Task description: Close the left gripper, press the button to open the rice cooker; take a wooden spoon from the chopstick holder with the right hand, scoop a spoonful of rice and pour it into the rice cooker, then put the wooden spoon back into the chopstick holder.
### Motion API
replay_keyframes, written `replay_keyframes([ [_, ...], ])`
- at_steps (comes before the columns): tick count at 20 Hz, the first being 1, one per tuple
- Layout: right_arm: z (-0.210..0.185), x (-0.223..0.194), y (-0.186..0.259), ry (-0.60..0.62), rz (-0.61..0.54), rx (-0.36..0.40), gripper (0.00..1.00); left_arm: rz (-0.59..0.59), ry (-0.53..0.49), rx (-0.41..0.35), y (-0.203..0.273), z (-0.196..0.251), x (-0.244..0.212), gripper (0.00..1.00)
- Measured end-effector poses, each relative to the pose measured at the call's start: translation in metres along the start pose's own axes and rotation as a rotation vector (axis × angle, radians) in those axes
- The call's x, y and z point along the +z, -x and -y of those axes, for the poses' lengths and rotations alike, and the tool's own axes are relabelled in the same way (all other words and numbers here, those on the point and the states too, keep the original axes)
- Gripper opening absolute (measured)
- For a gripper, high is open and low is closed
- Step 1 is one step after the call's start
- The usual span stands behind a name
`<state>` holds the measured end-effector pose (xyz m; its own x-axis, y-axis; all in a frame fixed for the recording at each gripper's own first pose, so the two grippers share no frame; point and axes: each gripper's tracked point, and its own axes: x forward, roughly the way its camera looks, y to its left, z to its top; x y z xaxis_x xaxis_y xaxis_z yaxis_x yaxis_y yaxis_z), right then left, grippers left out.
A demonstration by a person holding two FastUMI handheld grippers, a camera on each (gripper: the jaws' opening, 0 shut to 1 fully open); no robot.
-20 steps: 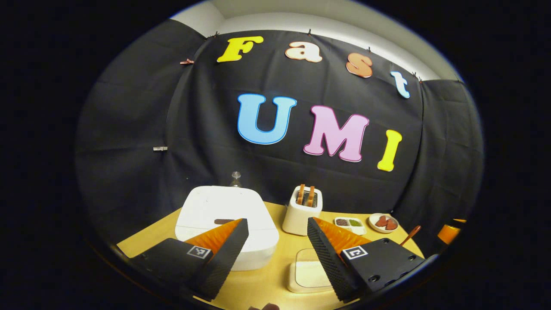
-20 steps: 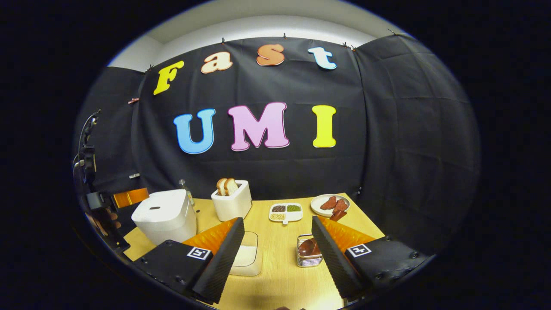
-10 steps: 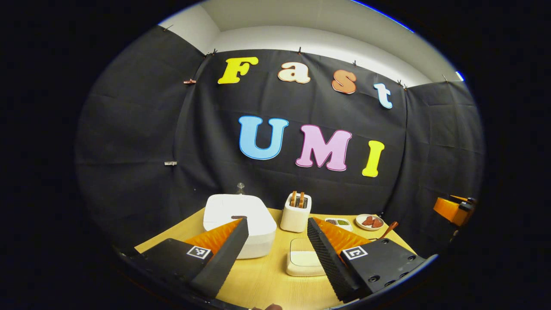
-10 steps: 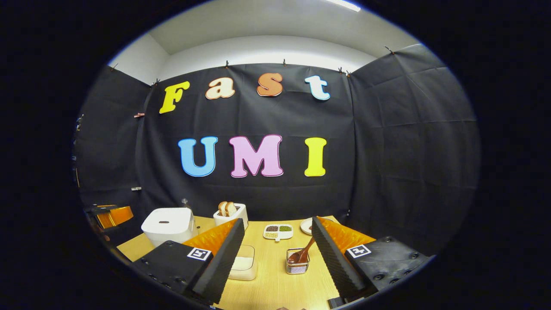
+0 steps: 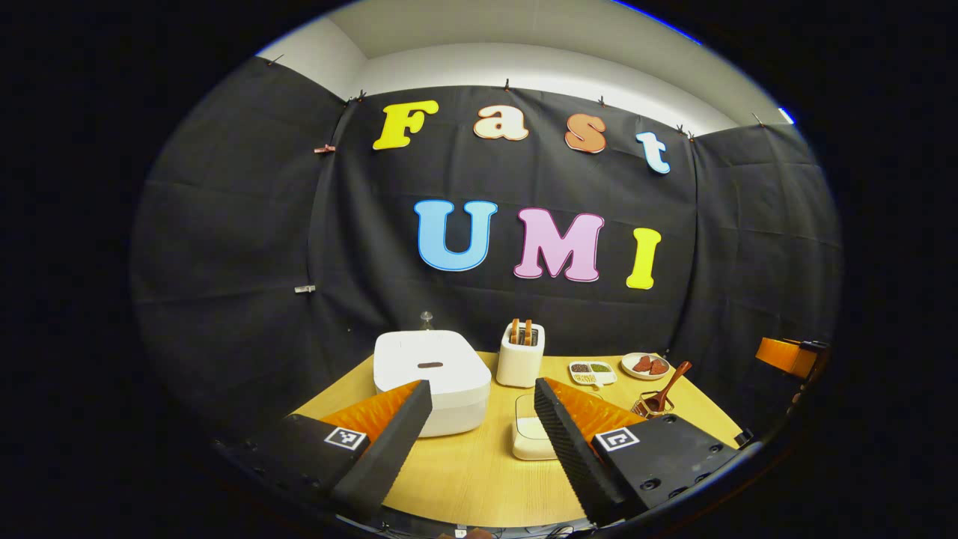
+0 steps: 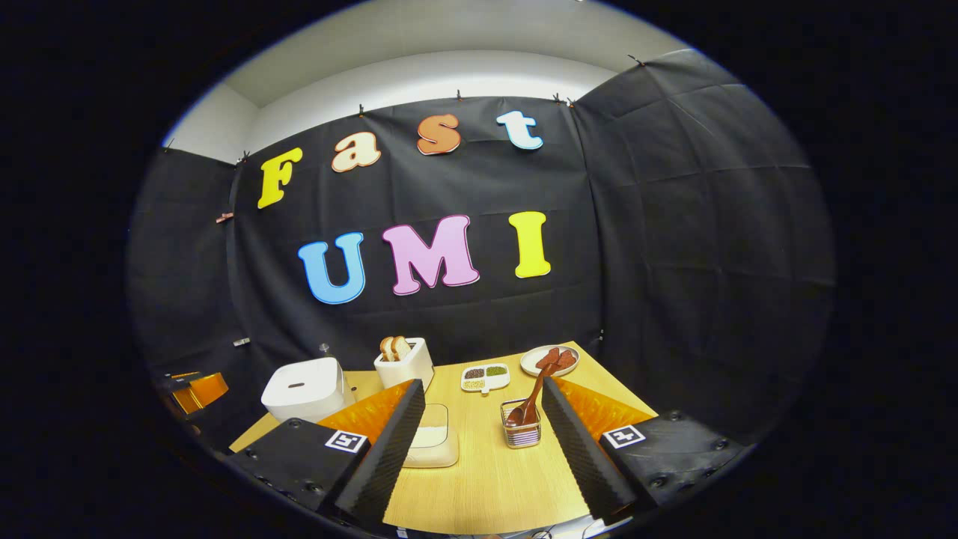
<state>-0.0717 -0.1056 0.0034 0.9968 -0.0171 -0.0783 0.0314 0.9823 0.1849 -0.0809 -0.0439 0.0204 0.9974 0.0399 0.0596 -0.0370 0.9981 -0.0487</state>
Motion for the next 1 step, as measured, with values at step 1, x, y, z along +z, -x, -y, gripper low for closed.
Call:
replay_keyframes([
  [1,0.0013,0.0014,-0.0007,-0.013,0.001,-0.004,0.98,0.004,-0.010,0.003,-0.0001,-0.0005,0.0021,0.95],
])
